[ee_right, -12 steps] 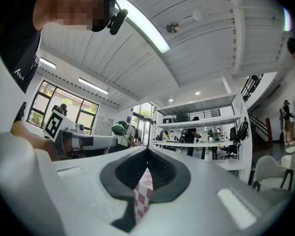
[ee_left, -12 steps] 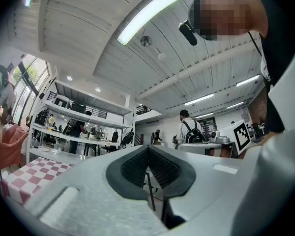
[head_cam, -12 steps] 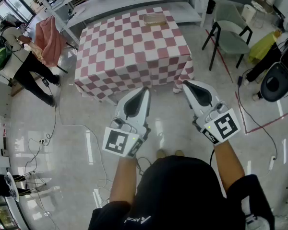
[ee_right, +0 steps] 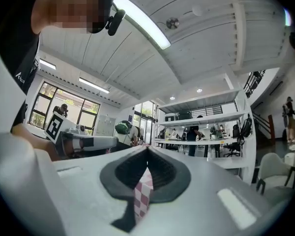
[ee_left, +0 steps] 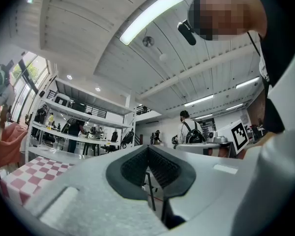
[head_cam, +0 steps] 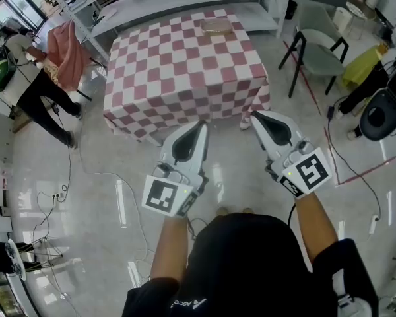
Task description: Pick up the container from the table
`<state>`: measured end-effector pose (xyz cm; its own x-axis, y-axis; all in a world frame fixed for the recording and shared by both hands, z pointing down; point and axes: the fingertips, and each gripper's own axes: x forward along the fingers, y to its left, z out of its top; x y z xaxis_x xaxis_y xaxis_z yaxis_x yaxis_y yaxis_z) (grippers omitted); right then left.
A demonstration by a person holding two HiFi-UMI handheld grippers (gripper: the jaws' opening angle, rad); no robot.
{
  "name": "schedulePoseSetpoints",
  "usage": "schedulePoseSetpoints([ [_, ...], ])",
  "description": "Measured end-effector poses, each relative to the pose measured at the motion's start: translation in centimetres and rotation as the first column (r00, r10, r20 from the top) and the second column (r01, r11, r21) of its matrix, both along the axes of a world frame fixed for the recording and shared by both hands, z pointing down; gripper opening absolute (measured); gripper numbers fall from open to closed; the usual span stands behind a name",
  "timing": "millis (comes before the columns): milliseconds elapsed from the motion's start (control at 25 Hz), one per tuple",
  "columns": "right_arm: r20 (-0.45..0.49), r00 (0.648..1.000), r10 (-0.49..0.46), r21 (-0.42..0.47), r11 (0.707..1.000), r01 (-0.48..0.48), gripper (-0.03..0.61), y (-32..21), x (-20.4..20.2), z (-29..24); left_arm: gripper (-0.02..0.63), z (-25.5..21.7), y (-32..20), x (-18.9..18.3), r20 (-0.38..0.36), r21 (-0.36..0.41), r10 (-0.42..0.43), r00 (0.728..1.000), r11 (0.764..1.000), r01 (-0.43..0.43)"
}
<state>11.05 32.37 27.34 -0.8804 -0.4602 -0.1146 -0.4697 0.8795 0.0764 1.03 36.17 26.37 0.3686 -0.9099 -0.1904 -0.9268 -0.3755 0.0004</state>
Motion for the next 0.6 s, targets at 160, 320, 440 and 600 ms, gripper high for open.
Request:
schedulePoseSetpoints([
  [160,-0.007,1.0,0.015,0.01,1.0,-0.015,0.003,-0.8,-1.6,0.4,0.011,0.2,-0.7,-2.1,-0.014,0.013,0.005,1.0,1.0,-0.005],
  [320,-0.018,0.999,0.027,0.019,0.999,-0.026,0.003,-1.7,-3.1,0.7,0.011,0.3,-1.8,-3.9,-0.006,0.025,0.011,1.0,1.0,-0.011],
  [440,-0.02,0.999,0.03,0.012,0.999,-0.03,0.003,-3.1,-4.2,0.9,0.011,0.4,-3.2,-5.1,-0.009,0.024,0.012,1.0,1.0,-0.012],
  [600,-0.019,1.0,0.019,0.017,1.0,-0.019,0.003,-6.4,-6.0,1.2,0.011,0.5,-6.5,-7.2,-0.012,0.022,-0.001,1.0,1.0,0.001],
])
